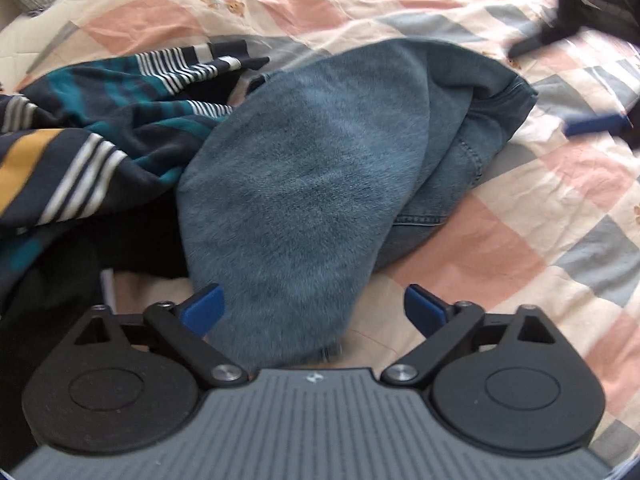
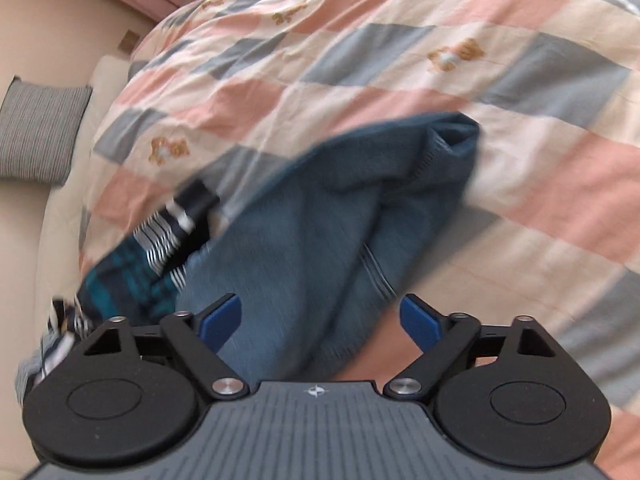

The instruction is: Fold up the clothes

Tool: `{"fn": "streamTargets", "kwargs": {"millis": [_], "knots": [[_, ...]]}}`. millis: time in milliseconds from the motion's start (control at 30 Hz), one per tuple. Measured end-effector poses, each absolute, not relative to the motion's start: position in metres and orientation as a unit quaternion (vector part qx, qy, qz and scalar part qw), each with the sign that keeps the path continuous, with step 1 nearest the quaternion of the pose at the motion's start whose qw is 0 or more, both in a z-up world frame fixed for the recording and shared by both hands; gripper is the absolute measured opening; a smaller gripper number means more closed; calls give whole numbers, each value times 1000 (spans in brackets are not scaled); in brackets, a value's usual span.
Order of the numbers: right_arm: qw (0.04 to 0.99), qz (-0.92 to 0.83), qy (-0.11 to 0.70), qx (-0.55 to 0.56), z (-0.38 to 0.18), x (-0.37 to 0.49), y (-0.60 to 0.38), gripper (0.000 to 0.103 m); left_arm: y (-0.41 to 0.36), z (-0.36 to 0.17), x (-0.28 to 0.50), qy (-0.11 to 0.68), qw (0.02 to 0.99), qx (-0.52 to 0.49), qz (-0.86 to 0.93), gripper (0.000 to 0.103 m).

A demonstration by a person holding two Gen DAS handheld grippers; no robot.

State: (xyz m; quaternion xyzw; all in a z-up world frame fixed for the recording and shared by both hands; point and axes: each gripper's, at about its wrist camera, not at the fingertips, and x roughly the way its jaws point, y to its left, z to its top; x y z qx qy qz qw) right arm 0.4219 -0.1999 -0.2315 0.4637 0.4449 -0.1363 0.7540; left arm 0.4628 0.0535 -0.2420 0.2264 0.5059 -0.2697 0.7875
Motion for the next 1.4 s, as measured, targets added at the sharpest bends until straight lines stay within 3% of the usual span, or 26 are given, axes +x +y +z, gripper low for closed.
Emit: {"fn": "streamTargets", "kwargs": {"millis": [67, 100, 200, 333, 367, 433, 467, 500, 567, 967, 1133, 1333, 1400], "knots": [[753, -139, 439, 471, -235, 448, -203, 86, 51, -249, 466, 503, 787, 228, -276, 72], [751, -142, 435, 477, -238, 461, -205, 86, 50, -252, 466, 497, 789, 233, -277, 57], [735, -163, 432, 497, -248, 497, -212, 89, 49, -255, 462, 474, 795, 248, -287, 37], [700, -199, 471, 498, -275, 535, -218, 90, 53, -253, 450, 446, 802, 261, -298, 29], [695, -200, 484, 493, -284, 539, -218, 85, 54, -252, 448, 442, 803, 262, -301, 27], [691, -180, 492, 499, -296, 531, -216, 51, 57, -249, 445, 436, 805, 263, -305, 23], [689, -168, 494, 504, -302, 526, -214, 30, 58, -247, 443, 436, 805, 261, -306, 22], [692, -159, 492, 504, -303, 517, -213, 21, 59, -246, 442, 438, 805, 258, -306, 20], [706, -147, 480, 499, -296, 486, -209, 14, 63, -242, 438, 441, 805, 249, -309, 18], [742, -118, 376, 541, -193, 253, -214, 9, 73, -204, 332, 429, 778, 275, -368, 14], [758, -124, 373, 520, -152, 158, -215, 10, 68, -179, 260, 417, 761, 283, -408, 14], [706, -166, 455, 517, -180, 46, -205, 11, 67, -184, 180, 455, 722, 317, -413, 17], [696, -177, 468, 514, -192, 17, -204, 5, 69, -182, 156, 451, 725, 328, -404, 17]]}}
